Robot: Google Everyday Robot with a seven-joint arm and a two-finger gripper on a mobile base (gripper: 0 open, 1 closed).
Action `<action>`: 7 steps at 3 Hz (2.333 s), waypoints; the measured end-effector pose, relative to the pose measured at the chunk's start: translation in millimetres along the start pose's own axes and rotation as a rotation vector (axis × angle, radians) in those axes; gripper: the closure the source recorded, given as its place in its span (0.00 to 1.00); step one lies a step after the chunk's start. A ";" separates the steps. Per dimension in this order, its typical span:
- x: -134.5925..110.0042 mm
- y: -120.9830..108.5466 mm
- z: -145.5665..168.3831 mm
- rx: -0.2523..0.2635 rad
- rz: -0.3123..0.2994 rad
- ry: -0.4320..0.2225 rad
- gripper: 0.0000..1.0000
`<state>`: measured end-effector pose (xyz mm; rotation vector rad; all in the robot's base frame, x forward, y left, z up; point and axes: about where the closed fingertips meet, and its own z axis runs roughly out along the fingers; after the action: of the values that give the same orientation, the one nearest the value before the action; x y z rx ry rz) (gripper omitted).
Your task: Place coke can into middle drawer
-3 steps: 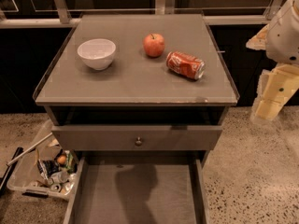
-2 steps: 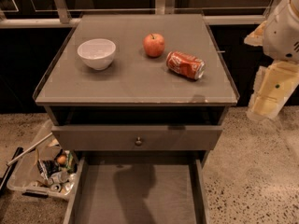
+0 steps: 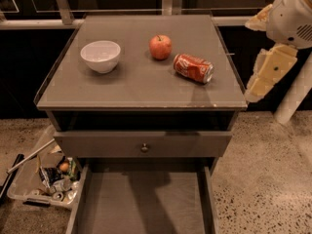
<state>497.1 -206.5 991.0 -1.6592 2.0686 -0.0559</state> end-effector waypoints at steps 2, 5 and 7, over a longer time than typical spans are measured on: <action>-26.8 -57.8 29.5 0.013 0.048 -0.119 0.00; -47.0 -68.1 77.1 -0.041 0.039 -0.148 0.00; -46.4 -83.4 133.4 -0.078 0.104 -0.168 0.00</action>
Offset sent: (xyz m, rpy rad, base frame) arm 0.1081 0.0275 -0.0002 0.1850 -0.0471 -0.0393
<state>631.8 -150.2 916.4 -1.5414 2.0482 0.1944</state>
